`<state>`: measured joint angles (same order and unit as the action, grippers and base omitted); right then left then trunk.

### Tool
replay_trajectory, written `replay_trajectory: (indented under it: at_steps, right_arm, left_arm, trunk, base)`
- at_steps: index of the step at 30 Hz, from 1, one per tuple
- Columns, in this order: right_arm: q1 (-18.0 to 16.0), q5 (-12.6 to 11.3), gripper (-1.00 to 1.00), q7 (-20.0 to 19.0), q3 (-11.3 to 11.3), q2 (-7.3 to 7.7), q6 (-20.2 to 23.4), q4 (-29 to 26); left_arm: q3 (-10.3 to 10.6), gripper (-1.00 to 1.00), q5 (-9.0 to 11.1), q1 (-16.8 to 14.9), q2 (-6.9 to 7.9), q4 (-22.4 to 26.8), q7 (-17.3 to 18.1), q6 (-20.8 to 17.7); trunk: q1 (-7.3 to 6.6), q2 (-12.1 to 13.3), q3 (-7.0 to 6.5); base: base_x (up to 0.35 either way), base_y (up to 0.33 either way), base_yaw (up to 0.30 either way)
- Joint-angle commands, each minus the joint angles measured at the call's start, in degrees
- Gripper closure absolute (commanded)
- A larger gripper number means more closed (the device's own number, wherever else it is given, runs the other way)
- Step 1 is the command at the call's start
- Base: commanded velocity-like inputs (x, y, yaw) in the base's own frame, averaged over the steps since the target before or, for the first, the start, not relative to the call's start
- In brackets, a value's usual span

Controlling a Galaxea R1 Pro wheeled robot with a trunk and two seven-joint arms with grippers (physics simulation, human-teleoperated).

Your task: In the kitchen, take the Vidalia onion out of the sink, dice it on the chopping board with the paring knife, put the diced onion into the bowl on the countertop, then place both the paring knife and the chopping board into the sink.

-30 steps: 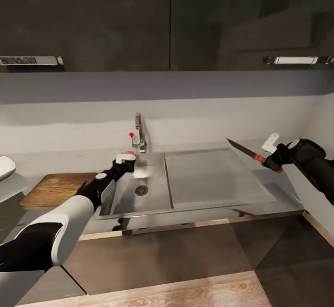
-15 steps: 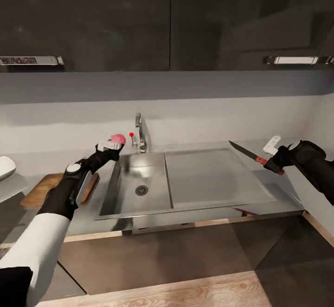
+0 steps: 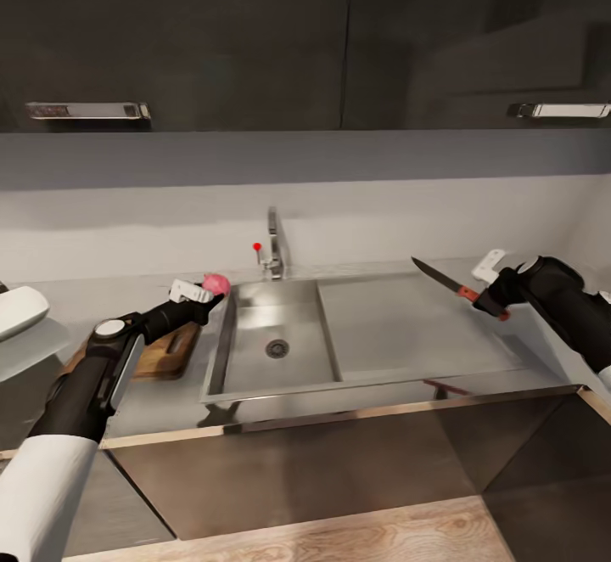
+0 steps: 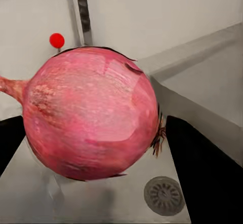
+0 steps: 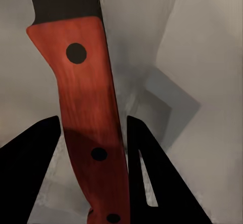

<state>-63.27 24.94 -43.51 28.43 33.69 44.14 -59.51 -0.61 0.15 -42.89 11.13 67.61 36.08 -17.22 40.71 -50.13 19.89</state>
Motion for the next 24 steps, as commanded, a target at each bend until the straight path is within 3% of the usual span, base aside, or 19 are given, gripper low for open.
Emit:
replay_trajectory:
  at_steps: [1, 3, 5, 9, 10, 12, 13, 14, 19, 24]
  right_arm:
    - [-0.09, 0.36, 1.00, -0.55, -0.74, -0.50, 1.03, -0.11]
    - [-0.09, -4.82, 1.00, -1.41, -10.47, -2.47, 4.07, -0.15]
    - [-0.09, -11.54, 1.00, -2.44, -16.48, -2.95, 4.67, -0.15]
    - [-0.09, -21.51, 1.00, -3.57, -20.48, -3.22, 4.97, -0.16]
    - [-0.09, -23.17, 1.00, -3.72, -20.52, -3.34, 4.98, -0.16]
    - [-0.09, -23.64, 1.00, -3.80, -19.29, -3.45, 4.98, -0.16]
    - [-0.09, -23.90, 1.00, -3.85, -18.12, -3.50, 4.92, -0.16]
    - [-0.09, -23.93, 1.00, -3.85, -17.94, -3.52, 4.91, -0.16]
    - [-0.09, -23.92, 1.00, -3.86, -14.00, -3.52, 4.97, -0.16]
    - [-0.09, -23.56, 1.00, -3.83, -12.54, -3.39, 4.99, -0.16]
  left_arm:
    - [-0.08, 1.00, 0.03, -0.02, 0.05, 0.65, 0.30, -2.10]
    - [-0.09, 1.00, 0.03, 0.00, 0.08, 2.44, 0.37, -8.18]
    - [-0.09, 1.00, 0.03, 0.00, 0.07, 3.14, 0.39, -9.65]
    - [-0.12, 1.00, 0.03, 0.00, 0.04, 4.02, 0.39, -10.56]
    - [-0.14, 1.00, 0.03, 0.00, 0.04, 4.56, 0.39, -10.93]
    - [-0.16, 1.00, 0.01, 0.00, 0.04, 5.93, 0.39, -12.72]
    - [-0.11, 1.00, -0.05, 0.00, 0.04, 8.50, 0.39, -17.39]
    - [-0.09, 1.00, -0.05, 0.00, 0.04, 8.88, 0.39, -18.03]
    - [-0.07, 1.00, -0.06, 0.00, 0.04, 9.49, 0.39, -19.09]
    - [-0.09, 1.00, -0.06, 0.00, 0.04, 9.46, 0.38, -19.32]
  trunk:
    - [0.01, -0.06, 0.08]
    - [0.01, -0.06, 0.08]
    - [0.01, -0.06, 0.08]
    - [0.01, -0.06, 0.08]
    - [0.01, -0.06, 0.08]
    - [0.01, -0.06, 0.08]
    - [0.01, -0.06, 0.08]
    - [0.01, -0.06, 0.08]
    - [0.01, -0.06, 0.08]
    - [0.01, -0.06, 0.08]
  base:
    - [0.000, 0.084, 0.000]
    - [0.000, 0.026, 0.000]
    - [0.000, 0.009, 0.000]
    - [0.000, 0.003, 0.000]
    - [0.000, 0.000, 0.000]
    - [0.000, 0.000, 0.000]
    - [0.000, 0.124, 0.000]
    - [0.000, 0.194, 0.000]
    - [0.000, 0.278, 0.000]
    - [0.000, 0.314, 0.000]
